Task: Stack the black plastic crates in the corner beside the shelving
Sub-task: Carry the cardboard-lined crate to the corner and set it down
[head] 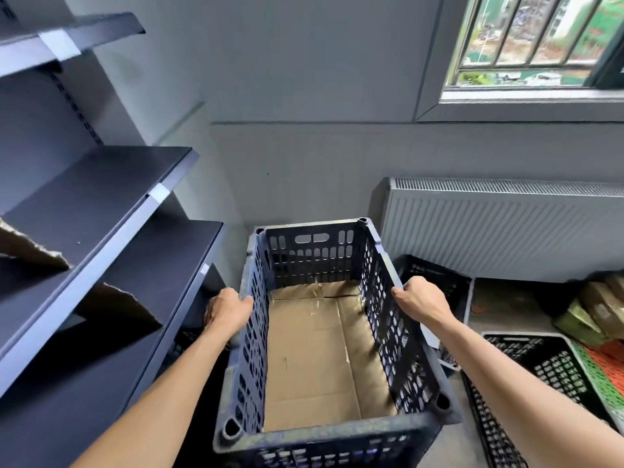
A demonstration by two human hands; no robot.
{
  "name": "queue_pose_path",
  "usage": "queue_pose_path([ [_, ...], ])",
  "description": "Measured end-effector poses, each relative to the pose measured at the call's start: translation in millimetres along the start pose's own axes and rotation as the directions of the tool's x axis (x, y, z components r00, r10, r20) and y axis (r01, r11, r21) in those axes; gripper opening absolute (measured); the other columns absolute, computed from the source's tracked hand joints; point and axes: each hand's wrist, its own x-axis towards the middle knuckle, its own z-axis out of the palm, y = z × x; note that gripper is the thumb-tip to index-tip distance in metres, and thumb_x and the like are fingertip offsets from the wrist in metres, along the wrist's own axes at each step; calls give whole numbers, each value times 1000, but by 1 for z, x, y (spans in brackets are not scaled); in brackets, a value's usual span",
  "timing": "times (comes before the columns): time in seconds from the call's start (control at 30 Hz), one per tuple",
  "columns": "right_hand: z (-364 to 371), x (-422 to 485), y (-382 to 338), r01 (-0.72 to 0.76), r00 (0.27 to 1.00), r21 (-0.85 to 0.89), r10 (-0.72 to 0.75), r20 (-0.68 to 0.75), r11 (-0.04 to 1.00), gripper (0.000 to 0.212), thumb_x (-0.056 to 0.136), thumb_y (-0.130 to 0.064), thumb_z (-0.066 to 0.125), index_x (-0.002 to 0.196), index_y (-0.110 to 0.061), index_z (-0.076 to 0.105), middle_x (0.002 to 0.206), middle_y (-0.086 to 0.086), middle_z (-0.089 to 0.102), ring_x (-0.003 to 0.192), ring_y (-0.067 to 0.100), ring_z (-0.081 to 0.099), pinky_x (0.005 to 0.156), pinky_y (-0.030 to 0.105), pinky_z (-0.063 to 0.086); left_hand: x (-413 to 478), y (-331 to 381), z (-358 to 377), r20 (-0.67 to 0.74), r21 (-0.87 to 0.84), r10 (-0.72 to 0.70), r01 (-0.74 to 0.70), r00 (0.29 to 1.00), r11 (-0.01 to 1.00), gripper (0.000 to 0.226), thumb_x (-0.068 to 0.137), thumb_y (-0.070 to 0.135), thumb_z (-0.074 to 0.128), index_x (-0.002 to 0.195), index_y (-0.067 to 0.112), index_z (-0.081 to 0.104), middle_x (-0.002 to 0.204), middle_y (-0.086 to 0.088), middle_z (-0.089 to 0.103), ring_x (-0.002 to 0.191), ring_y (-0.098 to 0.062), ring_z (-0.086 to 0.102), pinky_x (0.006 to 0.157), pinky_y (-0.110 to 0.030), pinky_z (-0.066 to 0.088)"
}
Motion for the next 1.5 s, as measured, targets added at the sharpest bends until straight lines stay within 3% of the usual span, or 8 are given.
queue_pose_path([
  [0.2, -22, 71, -20, 98, 995, -5, -97, 37, 995, 26, 78, -34, 50, 64, -17, 37, 62, 7, 47, 57, 25, 47, 50, 29, 33, 40, 32, 4, -19, -49, -75, 74, 997, 996, 41, 91, 34, 54, 60, 17, 34, 56, -7, 45, 57, -30, 53, 54, -29, 37],
  [0.33, -23, 110, -32, 102, 994, -13, -102, 32, 995, 26, 78, -35, 48, 64, -15, 39, 66, 9, 52, 59, 26, 52, 56, 31, 39, 74, 47, 6, -17, -79, -83, 82, 996, 994, 41, 92, 36, 54, 60, 17, 35, 74, -17, 61, 79, -34, 66, 57, -28, 36],
  [0.57, -18, 177, -64, 61, 998, 6, -61, 33, 998, 30, 82, -35, 50, 62, -15, 38, 67, 10, 58, 62, 26, 58, 56, 31, 41, 152, 66, 9, 45, -40, -69, 71, 997, 997, 40, 92, 37, 53, 63, 9, 47, 82, -18, 64, 77, -34, 65, 59, -31, 43],
  [0.77, -9, 229, -101, 5, 998, 35, -7, 69, 999, 36, 84, -32, 56, 57, -15, 37, 51, 2, 52, 49, 21, 49, 52, 30, 38, 244, 81, 22, 113, 4, -27, 27, 993, 1000, 42, 93, 37, 51, 60, 17, 35, 56, 1, 37, 57, -28, 53, 56, -28, 31],
  [0.93, 1, 264, -133, -61, 994, 32, 58, 90, 998, 38, 83, -37, 57, 60, -11, 43, 56, 5, 55, 55, 24, 54, 53, 30, 38, 305, 91, 21, 167, 39, -9, 2, 986, 999, 35, 92, 37, 49, 66, 16, 37, 66, -13, 57, 69, -31, 61, 58, -31, 43],
  [1.1, 9, 304, -169, -58, 990, 30, 54, 130, 998, 38, 82, -38, 57, 60, -10, 45, 61, 8, 59, 62, 29, 60, 57, 32, 41, 345, 90, 20, 190, 30, -64, 60, 980, 998, 33, 94, 36, 51, 73, 11, 47, 56, 1, 38, 52, -20, 41, 51, -27, 29],
  [1.27, 22, 357, -199, 14, 981, 24, -19, 195, 1000, 38, 84, -38, 57, 61, -10, 45, 66, 13, 61, 61, 29, 56, 57, 33, 41, 375, 89, 21, 250, 11, -165, 168, 954, 986, 42, 95, 40, 50, 104, 0, 59, 81, -11, 64, 75, -30, 64, 56, -28, 35],
  [1.5, 46, 462, -221, 121, 932, -2, -113, 344, 993, 39, 84, -42, 58, 64, -10, 47, 68, 11, 59, 59, 26, 52, 52, 31, 36, 407, 110, 41, 258, -31, -339, 359, 905, 933, 32, 93, 39, 50, 88, 8, 56, 76, -4, 62, 70, -24, 63, 71, -34, 57],
])
